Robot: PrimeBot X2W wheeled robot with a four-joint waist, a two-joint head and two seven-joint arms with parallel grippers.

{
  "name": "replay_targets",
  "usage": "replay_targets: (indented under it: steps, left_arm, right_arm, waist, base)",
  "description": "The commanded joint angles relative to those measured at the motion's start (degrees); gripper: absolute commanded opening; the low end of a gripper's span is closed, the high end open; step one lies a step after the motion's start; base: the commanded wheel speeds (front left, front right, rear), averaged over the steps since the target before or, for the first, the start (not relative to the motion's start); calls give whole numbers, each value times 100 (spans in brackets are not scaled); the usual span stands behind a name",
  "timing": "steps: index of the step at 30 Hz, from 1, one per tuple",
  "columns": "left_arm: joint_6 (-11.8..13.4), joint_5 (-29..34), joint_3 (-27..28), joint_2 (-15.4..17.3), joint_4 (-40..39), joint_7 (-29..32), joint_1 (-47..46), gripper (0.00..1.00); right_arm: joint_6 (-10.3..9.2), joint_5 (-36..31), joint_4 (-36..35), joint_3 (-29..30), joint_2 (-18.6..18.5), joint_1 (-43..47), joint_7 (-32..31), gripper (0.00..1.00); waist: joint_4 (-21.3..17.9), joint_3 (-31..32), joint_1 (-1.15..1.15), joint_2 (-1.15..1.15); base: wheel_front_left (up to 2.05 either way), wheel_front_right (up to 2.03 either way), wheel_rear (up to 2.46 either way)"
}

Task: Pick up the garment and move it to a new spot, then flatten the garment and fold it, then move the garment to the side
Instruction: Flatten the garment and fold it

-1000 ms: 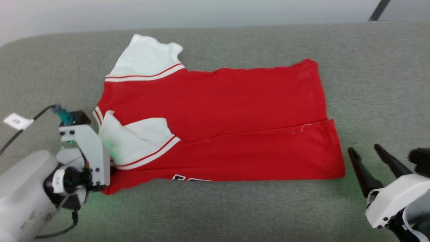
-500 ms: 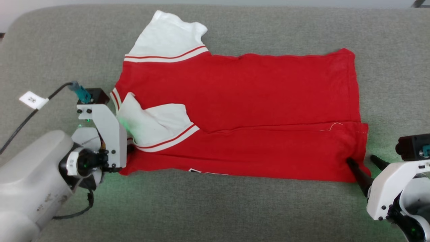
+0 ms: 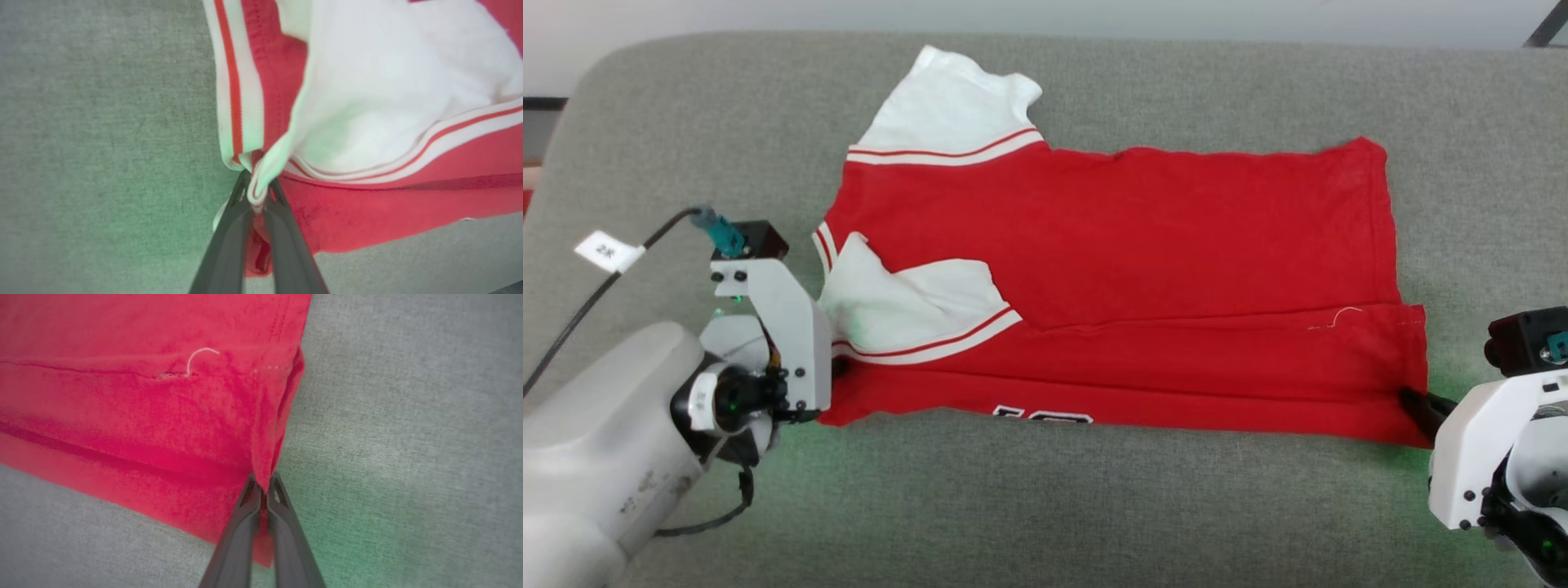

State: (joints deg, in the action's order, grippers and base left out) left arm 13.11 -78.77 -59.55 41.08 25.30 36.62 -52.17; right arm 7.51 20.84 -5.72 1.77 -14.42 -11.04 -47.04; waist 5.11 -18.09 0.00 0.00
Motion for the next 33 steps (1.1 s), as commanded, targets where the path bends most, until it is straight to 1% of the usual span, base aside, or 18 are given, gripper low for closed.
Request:
replay_targets:
  steps: [1,10,18,22,26,30,33]
  left_arm:
    - [11,-12,-26,70,61,13,116,0]
    - [103,-22,-58,286,-245,39,325,0]
    - [404,-28,-113,686,-988,75,643,0]
    - [583,-50,-125,883,-1474,29,828,0]
    - [756,-63,-153,1039,-1860,7,1031,0]
    - [866,-71,-208,1103,-2093,-60,1227,0]
    - [868,-36,-266,1073,-2133,-77,1306,0]
  right_arm:
    - [-4,28,-9,46,-34,-43,-22,0]
    - [-6,147,-125,59,-252,214,-322,0]
    - [-6,203,-656,210,-381,660,-816,0]
    - [-6,248,-912,379,-327,928,-989,0]
    - [-6,262,-1023,473,-213,1172,-1073,0]
    - [-6,236,-1020,461,-74,1348,-1051,0]
    - [-5,208,-957,381,-15,1405,-1032,0]
  waist:
    - [23,66,0,0]
    - [99,450,0,0]
    - [139,687,0,0]
    - [163,728,0,0]
    - [166,722,0,0]
    - [145,687,0,0]
    - [124,660,0,0]
  base:
    - [0,0,0]
    - [0,0,0]
    - [0,0,0]
    - [0,0,0]
    - [0,0,0]
    - [0,0,0]
    - [0,0,0]
